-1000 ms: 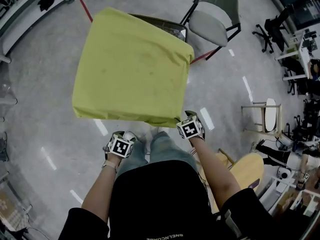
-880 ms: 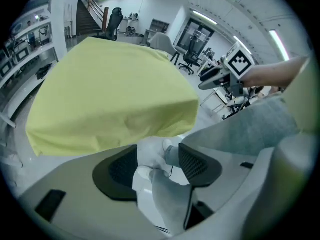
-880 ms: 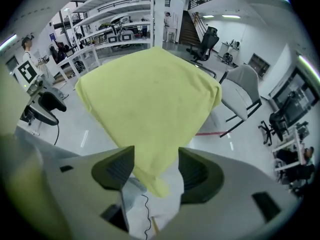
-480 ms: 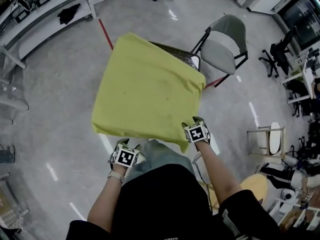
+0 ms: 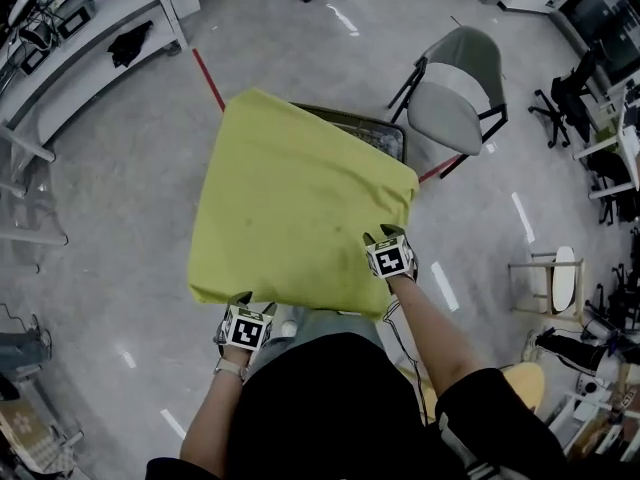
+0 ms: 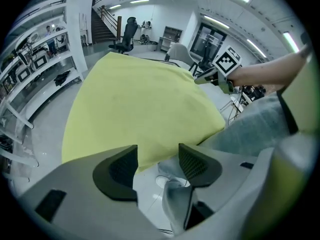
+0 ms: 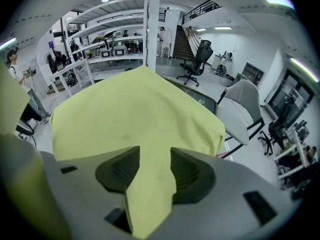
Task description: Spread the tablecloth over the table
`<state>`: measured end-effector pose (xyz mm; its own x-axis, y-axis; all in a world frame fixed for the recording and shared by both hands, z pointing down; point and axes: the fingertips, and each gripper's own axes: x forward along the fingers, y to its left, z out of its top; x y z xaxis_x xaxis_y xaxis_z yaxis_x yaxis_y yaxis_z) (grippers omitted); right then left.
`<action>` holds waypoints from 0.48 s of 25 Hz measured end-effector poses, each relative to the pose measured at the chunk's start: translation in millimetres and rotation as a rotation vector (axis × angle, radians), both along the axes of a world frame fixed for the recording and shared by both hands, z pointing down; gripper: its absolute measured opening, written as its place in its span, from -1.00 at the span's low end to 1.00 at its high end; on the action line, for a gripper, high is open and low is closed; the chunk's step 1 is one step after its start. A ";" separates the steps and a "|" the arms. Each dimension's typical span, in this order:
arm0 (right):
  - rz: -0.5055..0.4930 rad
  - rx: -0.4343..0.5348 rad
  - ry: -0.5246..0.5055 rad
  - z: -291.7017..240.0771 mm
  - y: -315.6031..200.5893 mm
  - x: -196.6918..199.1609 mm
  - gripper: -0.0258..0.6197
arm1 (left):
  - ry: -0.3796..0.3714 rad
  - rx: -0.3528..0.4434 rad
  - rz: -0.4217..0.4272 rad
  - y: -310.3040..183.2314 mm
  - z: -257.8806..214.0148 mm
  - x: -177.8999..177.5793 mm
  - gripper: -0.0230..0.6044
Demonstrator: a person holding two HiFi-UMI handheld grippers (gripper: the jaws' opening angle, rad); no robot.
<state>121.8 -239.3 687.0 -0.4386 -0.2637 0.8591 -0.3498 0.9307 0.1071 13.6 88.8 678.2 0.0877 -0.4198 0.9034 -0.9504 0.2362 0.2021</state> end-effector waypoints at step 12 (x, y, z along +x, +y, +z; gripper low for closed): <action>0.054 -0.020 -0.020 3.2 -132.2 -50.3 -0.25 | 0.043 -0.120 -0.005 -19.2 8.2 -13.5 -0.11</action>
<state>71.6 -371.4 690.3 -0.4412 -0.2703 0.8558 -0.4012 0.9124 0.0814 0.2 69.6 686.4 0.1256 -0.3092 0.9427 -0.9403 0.2658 0.2125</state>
